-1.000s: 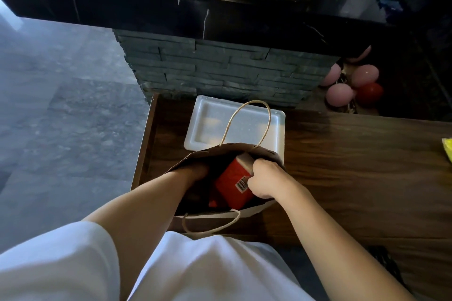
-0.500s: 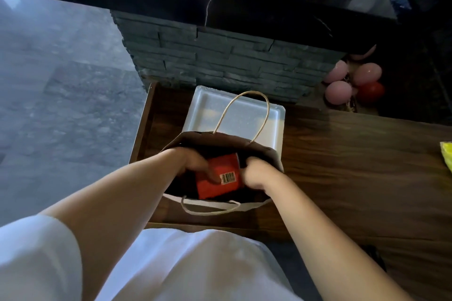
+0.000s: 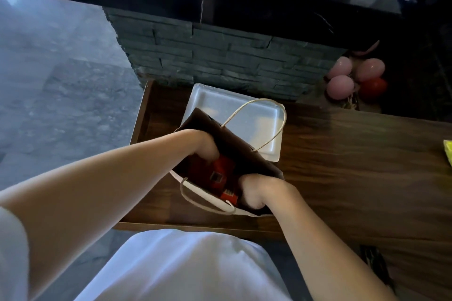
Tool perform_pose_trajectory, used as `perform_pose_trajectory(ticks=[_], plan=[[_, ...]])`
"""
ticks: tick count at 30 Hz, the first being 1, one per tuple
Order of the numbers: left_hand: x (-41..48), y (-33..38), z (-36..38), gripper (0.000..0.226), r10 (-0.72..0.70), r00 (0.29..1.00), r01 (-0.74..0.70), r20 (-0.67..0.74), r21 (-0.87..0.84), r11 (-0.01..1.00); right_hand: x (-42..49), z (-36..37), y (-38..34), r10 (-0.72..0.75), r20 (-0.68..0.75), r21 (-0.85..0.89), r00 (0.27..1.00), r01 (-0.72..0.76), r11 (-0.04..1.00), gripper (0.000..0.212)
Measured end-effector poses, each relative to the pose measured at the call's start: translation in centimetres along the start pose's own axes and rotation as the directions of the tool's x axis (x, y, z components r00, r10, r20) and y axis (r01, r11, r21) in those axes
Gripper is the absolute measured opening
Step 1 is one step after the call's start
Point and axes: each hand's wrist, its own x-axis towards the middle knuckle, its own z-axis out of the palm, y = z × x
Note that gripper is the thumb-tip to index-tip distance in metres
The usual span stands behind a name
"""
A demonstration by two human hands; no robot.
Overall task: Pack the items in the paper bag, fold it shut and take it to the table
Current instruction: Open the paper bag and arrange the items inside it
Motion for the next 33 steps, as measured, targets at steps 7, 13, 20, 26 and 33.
perform_pose_trajectory(ticks=[7,13,20,26,33], plan=[[0.5,0.0,0.4,0.047,-0.099,0.955,0.158,0.278,-0.198,0.968,0.6,-0.2,0.9,0.084,-0.138,0.281,0.987,-0.042,0.959,0.037],[1.7,0.9,3.2,0.017,-0.124,0.992,0.129,0.041,-0.164,0.978,1.3,0.4,1.5,0.078,-0.068,0.204,0.995,-0.062,0.977,0.038],[1.5,-0.3,4.5,0.042,-0.104,0.974,0.219,0.203,-0.706,0.673,3.0,-0.8,0.5,0.060,0.048,0.115,0.997,-0.065,0.991,0.046],[2.0,0.1,4.7,0.024,-0.133,0.973,0.220,0.188,-0.596,0.772,4.8,-2.0,-0.7,0.020,0.133,-0.026,0.991,-0.017,1.000,0.043],[1.7,-2.4,4.7,0.020,-0.147,0.979,0.187,0.140,-0.901,0.391,5.8,-2.6,0.0,0.007,0.017,-0.088,1.000,-0.006,0.996,0.033]])
